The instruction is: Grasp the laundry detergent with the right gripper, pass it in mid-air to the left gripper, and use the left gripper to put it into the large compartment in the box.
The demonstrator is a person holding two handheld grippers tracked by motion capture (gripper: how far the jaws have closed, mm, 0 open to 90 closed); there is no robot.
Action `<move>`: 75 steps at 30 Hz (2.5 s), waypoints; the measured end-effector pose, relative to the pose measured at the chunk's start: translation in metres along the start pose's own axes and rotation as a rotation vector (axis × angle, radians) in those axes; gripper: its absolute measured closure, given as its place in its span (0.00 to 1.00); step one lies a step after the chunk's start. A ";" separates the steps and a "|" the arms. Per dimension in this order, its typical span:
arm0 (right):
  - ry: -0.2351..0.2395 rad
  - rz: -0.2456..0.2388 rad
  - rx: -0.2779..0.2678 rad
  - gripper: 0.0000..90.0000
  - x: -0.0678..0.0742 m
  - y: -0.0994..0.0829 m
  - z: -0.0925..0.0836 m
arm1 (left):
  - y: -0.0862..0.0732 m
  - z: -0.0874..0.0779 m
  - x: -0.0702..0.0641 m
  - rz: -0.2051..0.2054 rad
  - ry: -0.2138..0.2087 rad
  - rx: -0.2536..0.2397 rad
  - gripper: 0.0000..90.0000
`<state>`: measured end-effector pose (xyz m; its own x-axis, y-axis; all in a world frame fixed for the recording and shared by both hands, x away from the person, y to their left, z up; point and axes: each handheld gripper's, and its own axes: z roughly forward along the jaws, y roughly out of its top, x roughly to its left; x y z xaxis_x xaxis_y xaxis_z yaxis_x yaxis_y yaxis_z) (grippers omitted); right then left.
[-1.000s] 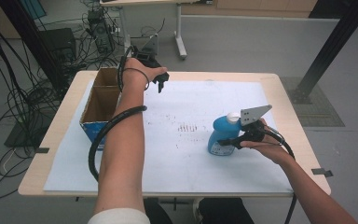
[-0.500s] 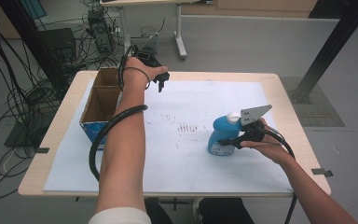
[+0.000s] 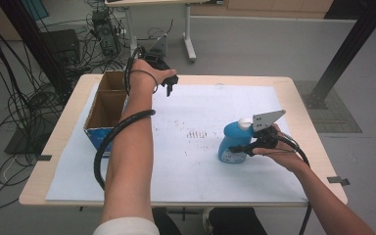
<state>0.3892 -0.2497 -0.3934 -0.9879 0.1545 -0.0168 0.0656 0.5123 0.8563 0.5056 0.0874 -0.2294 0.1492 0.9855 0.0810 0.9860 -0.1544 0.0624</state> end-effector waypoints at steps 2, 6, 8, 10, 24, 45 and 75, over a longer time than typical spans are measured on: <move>-0.001 -0.001 0.000 0.48 0.000 0.000 0.000 | 0.000 -0.001 0.000 0.000 0.002 -0.002 0.06; 0.000 -0.001 0.000 0.48 0.000 0.000 0.000 | 0.000 0.000 -0.001 0.001 0.003 -0.001 0.06; -0.001 0.000 0.001 0.48 0.000 0.000 0.000 | 0.000 0.000 -0.001 0.002 0.002 -0.001 0.06; -0.001 -0.001 0.001 0.48 0.000 0.000 0.000 | 0.000 0.000 -0.001 0.000 0.002 0.000 0.06; -0.001 0.000 0.003 0.48 0.001 0.000 0.000 | 0.000 -0.001 -0.001 0.003 0.002 -0.002 0.06; 0.002 0.004 0.003 0.48 0.000 0.000 0.000 | 0.001 -0.003 0.002 0.002 -0.005 -0.008 0.06; -0.013 0.111 0.072 0.49 -0.011 0.039 -0.004 | 0.001 -0.042 0.010 0.253 -0.062 -0.068 0.06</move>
<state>0.4022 -0.2346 -0.3575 -0.9720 0.2245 0.0692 0.1852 0.5509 0.8137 0.5051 0.0943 -0.1868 0.3965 0.9171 0.0417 0.9099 -0.3986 0.1149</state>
